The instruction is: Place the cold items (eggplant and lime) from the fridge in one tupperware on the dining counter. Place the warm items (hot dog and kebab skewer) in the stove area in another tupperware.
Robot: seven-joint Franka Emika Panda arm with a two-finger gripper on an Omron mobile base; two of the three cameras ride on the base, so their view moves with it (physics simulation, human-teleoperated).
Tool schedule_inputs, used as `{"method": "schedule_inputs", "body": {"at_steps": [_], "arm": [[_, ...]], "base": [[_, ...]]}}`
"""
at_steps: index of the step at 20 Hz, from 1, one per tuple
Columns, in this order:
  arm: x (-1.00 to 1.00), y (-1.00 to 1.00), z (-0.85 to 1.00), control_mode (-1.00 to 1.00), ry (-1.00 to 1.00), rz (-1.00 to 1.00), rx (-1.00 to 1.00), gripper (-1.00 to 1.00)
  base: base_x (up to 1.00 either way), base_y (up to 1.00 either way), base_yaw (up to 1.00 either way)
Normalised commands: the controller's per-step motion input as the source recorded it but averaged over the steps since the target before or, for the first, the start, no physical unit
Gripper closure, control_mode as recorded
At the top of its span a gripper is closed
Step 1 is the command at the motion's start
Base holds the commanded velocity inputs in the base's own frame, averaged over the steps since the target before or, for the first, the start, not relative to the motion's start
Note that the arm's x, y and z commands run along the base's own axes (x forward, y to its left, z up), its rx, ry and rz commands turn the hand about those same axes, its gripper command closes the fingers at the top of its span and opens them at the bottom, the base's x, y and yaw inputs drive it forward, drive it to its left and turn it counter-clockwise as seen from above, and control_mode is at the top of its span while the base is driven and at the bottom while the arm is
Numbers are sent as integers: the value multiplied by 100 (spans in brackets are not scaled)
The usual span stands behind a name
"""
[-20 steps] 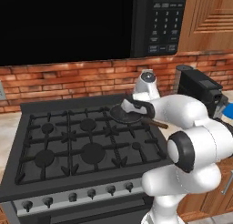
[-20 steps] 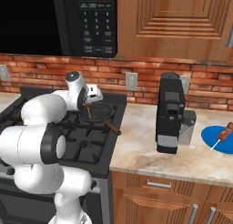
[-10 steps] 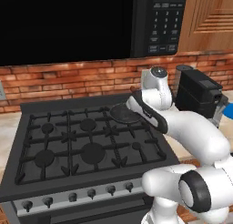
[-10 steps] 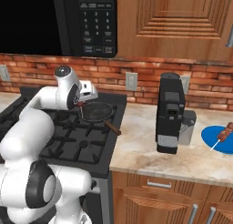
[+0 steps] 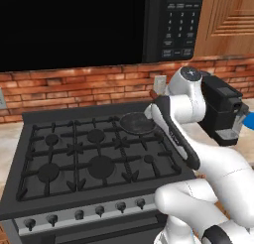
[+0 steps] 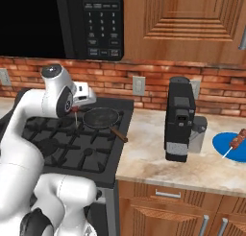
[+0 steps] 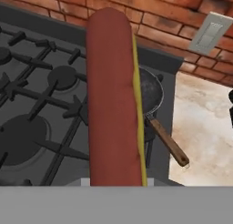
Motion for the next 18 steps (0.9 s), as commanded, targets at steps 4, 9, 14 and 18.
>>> {"method": "schedule_inputs", "body": {"at_steps": [4,9,14,18], "arm": [[-53,0,48,-100,-3,0,0,100],[-49,-2,48,-100,-11,0,0,100],[-51,0,10,-100,-4,5,0,100],[-71,-7,0,-100,-2,11,0,100]], "base": [[0,0,0],[0,0,0],[0,0,0],[0,0,0]]}}
